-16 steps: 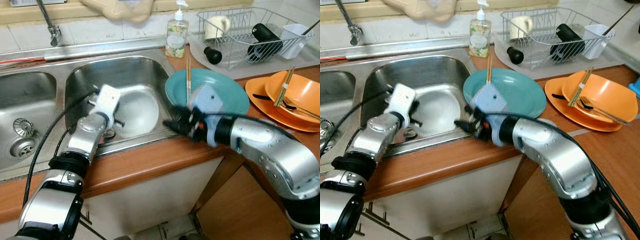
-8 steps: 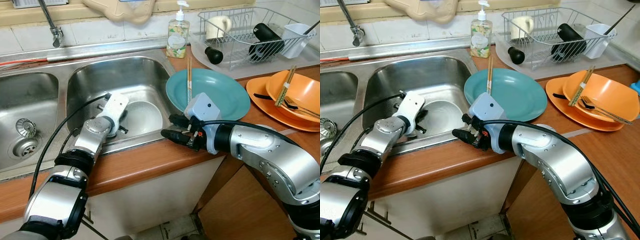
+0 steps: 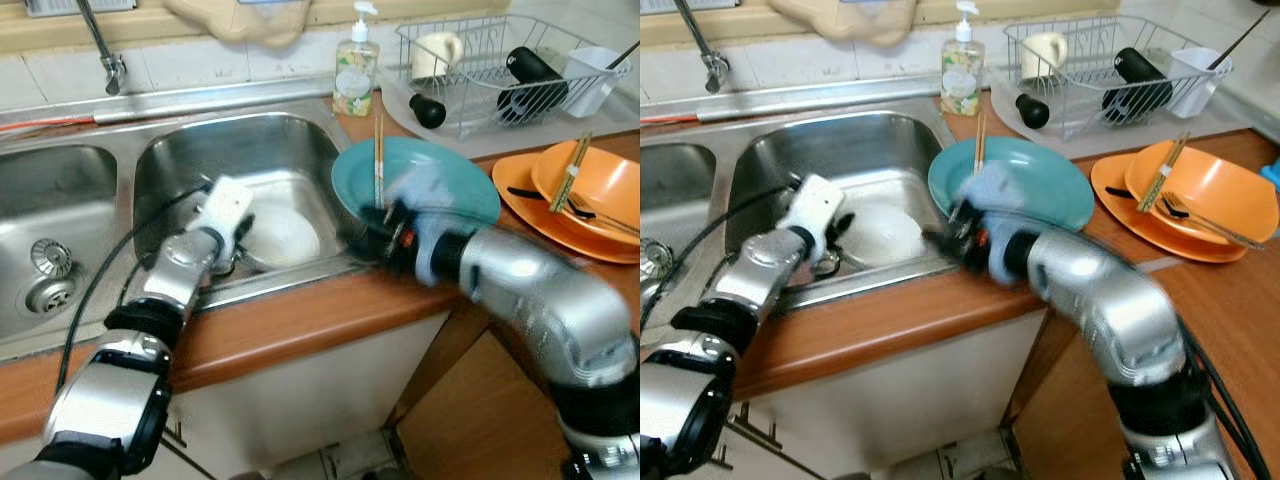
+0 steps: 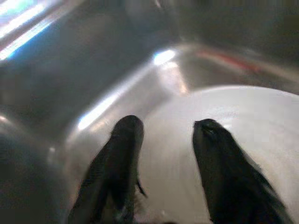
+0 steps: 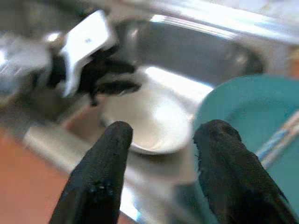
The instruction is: Kitchen organization
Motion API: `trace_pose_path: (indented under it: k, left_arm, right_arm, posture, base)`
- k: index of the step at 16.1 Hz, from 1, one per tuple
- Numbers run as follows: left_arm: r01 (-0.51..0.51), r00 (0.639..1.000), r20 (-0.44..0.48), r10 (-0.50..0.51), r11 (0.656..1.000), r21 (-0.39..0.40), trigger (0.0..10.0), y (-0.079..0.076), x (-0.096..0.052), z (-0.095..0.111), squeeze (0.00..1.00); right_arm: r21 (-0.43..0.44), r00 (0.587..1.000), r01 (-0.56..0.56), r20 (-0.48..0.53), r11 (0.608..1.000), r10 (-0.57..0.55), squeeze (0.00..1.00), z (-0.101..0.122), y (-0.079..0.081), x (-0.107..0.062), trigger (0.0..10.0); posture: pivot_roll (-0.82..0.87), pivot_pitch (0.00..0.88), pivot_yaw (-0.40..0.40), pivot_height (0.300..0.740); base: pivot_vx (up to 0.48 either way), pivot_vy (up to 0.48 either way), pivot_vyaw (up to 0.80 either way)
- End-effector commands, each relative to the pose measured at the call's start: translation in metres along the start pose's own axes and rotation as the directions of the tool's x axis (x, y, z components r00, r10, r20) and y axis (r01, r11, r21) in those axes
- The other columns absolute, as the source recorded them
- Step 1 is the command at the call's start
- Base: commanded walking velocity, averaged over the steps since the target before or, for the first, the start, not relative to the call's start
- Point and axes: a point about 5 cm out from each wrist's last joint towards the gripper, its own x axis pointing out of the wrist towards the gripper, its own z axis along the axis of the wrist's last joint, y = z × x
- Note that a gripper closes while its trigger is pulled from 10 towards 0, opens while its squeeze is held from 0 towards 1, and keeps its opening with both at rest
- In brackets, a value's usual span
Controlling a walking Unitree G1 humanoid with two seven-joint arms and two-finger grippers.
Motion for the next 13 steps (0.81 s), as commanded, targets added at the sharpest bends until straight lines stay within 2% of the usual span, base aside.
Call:
trace_pose_path:
  k: [1, 2, 5, 8, 9, 10, 11, 12, 13]
  left_arm:
    - [-0.020, 0.995, 0.094, 0.025, 0.999, -0.046, 10.0, 0.006, -0.003, 0.010, 0.05]
    - [-0.023, 0.991, 0.132, 0.032, 0.997, -0.069, 10.0, 0.009, -0.005, 0.014, 0.00]
    - [0.016, 0.970, 0.243, 0.009, 0.995, -0.098, 10.0, 0.013, -0.015, 0.022, 0.00]
    - [0.104, 0.942, 0.327, -0.076, 0.992, -0.070, 10.0, 0.011, -0.028, 0.031, 0.00]
    - [0.158, 0.924, 0.360, -0.127, 0.986, -0.057, 10.0, 0.009, -0.035, 0.036, 0.00]
    - [0.186, 0.914, 0.377, -0.153, 0.981, -0.054, 10.0, 0.008, -0.040, 0.038, 0.34]
    - [0.231, 0.897, 0.399, -0.190, 0.971, -0.057, 10.0, 0.005, -0.047, 0.043, 1.00]
    - [0.361, 0.854, 0.408, -0.323, 0.932, -0.018, 10.0, -0.006, -0.063, 0.047, 1.00]
    - [0.409, 0.836, 0.401, -0.373, 0.913, -0.003, 10.0, -0.012, -0.069, 0.047, 0.58]
  right_arm:
    - [0.039, 0.995, 0.091, 0.046, 0.995, -0.093, 1.00, 0.009, -0.012, 0.003, 10.0]
    - [0.046, 0.984, 0.165, 0.059, 0.985, -0.167, 1.00, 0.013, -0.020, 0.007, 10.0]
    - [0.123, 0.942, 0.333, -0.002, 0.935, -0.335, 1.00, 0.013, -0.047, 0.019, 10.0]
    - [0.177, 0.912, 0.411, -0.081, 0.894, -0.403, 1.00, 0.008, -0.062, 0.031, 10.0]
    - [0.207, 0.908, 0.419, -0.098, 0.884, -0.407, 0.85, 0.008, -0.066, 0.038, 10.0]
    - [0.219, 0.909, 0.417, -0.111, 0.882, -0.403, 0.00, 0.007, -0.067, 0.041, 10.0]
    - [0.232, 0.905, 0.423, -0.140, 0.876, -0.401, 0.00, 0.004, -0.069, 0.046, 10.0]
    - [0.290, 0.920, 0.391, -0.157, 0.873, -0.359, 0.00, 0.002, -0.069, 0.054, 10.0]
    - [0.294, 0.922, 0.385, -0.173, 0.875, -0.347, 0.00, 0.000, -0.068, 0.056, 9.3]
  posture:
    - [-0.15, 0.000, 0.039, 0.740]
    - [-0.15, 0.000, 0.038, 0.740]
    - [-0.13, 0.000, 0.036, 0.740]
    - [-0.12, 0.000, 0.030, 0.740]
    - [-0.12, 0.000, 0.026, 0.740]
    - [-0.12, 0.000, 0.026, 0.740]
    - [-0.11, 0.000, 0.017, 0.740]
    - [-0.10, 0.000, 0.004, 0.740]
    - [-0.10, 0.000, 0.003, 0.740]
  base:
    - [0.000, 0.000, 0.00]
    - [0.000, 0.000, 0.00]
    - [0.000, 0.000, 0.00]
    - [0.000, 0.000, 0.00]
    - [0.000, 0.000, 0.00]
    - [0.000, 0.000, 0.00]
    - [0.000, 0.000, 0.00]
    - [0.000, 0.000, 0.00]
    - [0.000, 0.000, 0.00]
